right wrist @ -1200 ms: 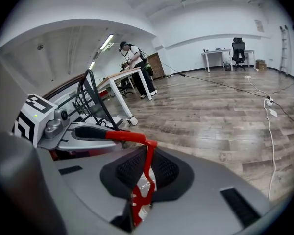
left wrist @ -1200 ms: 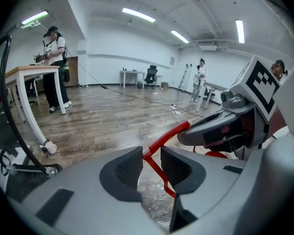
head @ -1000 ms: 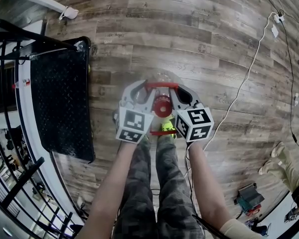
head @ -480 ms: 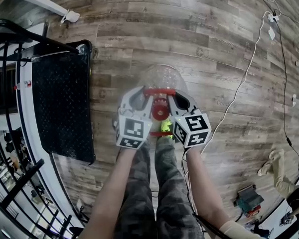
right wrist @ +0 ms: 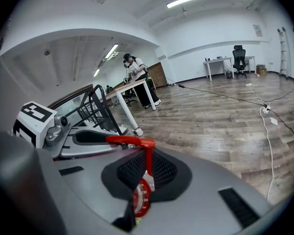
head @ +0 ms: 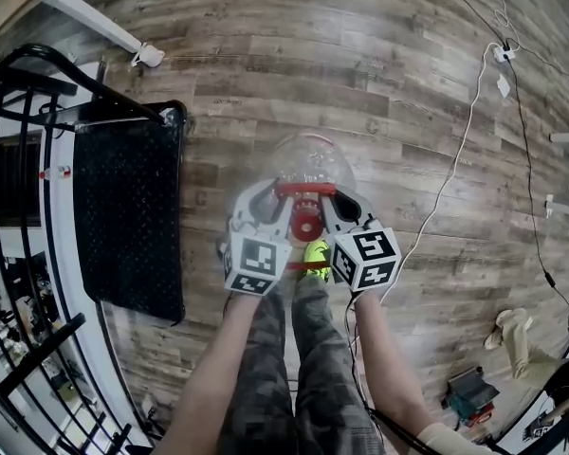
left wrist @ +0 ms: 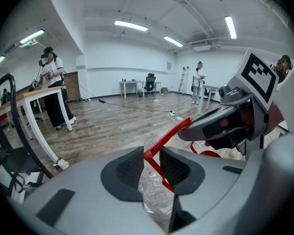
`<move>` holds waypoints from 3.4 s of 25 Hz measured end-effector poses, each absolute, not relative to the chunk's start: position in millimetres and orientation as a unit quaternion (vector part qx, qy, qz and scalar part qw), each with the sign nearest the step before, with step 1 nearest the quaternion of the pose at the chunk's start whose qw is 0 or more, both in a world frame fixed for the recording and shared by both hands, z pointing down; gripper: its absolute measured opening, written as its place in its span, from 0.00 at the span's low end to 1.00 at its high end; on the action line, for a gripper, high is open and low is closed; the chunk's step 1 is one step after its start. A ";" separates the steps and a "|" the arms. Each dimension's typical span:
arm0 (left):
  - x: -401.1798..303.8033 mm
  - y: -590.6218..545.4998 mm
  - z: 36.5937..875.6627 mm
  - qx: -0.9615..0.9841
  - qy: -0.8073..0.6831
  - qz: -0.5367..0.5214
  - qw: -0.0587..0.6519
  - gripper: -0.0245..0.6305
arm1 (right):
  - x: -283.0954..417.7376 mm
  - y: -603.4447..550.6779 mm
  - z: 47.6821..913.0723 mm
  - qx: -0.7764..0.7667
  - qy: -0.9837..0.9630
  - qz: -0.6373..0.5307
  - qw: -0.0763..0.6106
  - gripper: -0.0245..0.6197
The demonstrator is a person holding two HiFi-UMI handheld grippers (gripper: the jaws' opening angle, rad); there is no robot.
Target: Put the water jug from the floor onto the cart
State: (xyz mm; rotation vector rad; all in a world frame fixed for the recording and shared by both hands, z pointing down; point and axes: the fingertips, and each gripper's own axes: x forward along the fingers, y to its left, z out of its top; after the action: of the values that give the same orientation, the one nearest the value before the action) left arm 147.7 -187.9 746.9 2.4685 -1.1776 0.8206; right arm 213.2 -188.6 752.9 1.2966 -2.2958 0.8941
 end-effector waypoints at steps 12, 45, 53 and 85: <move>116.8 -165.6 648.9 0.852 -0.412 0.287 0.146 0.20 | 181.7 -168.3 654.1 0.438 -0.824 0.311 0.177 0.07; 64.6 -119.9 427.7 0.864 -0.408 0.267 0.126 0.20 | 126.7 -122.6 428.7 0.411 -0.852 0.274 0.176 0.07; 36.3 -97.4 411.3 0.867 -0.408 0.259 0.119 0.20 | 97.5 -101.1 412.9 0.406 -0.858 0.262 0.173 0.07; -72.9 -159.5 429.8 0.684 -0.654 0.244 0.210 0.20 | -27.0 -197.7 424.6 0.068 -0.946 0.215 0.234 0.07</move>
State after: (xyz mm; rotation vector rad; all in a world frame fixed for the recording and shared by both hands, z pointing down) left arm -72.9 -159.5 429.8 1.9027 -1.8182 0.6778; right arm -27.0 -197.7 424.6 0.1874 -2.5969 0.5899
